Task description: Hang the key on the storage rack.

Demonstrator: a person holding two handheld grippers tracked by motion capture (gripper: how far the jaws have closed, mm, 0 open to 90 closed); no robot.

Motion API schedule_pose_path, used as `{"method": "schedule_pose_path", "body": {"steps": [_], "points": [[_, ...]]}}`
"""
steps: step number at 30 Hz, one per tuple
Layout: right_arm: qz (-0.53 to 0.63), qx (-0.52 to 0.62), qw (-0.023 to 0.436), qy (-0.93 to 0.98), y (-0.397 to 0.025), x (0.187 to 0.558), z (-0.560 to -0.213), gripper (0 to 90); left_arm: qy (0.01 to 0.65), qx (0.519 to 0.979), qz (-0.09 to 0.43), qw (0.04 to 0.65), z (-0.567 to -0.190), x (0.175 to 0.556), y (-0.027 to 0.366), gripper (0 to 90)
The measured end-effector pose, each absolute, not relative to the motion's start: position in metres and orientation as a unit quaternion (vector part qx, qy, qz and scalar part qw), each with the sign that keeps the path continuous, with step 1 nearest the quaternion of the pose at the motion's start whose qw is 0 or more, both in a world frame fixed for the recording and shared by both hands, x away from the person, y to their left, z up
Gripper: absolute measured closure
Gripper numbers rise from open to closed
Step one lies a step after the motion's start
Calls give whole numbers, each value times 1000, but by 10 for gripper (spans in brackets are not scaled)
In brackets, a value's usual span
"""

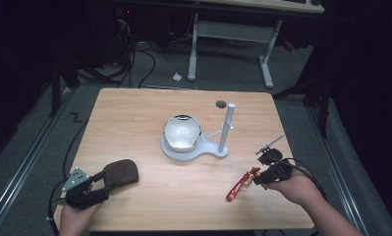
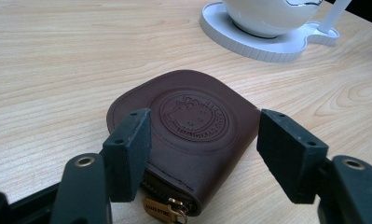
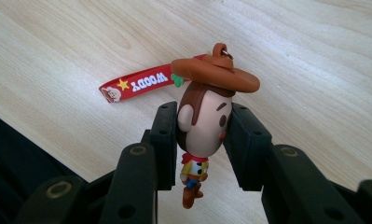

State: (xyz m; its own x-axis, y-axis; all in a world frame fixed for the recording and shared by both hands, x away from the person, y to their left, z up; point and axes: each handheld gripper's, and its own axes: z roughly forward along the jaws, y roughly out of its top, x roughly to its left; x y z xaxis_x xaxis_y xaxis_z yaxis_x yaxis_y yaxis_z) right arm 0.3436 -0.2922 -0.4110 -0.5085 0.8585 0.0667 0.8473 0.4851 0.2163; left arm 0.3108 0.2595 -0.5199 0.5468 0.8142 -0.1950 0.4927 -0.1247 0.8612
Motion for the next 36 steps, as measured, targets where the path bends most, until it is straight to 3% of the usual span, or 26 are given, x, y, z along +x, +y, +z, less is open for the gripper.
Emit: {"method": "schedule_pose_path", "body": {"steps": [36], "points": [[99,470,49,875,-280,356,-341,661,449,732,162,486,-521,312,262,355]]}}
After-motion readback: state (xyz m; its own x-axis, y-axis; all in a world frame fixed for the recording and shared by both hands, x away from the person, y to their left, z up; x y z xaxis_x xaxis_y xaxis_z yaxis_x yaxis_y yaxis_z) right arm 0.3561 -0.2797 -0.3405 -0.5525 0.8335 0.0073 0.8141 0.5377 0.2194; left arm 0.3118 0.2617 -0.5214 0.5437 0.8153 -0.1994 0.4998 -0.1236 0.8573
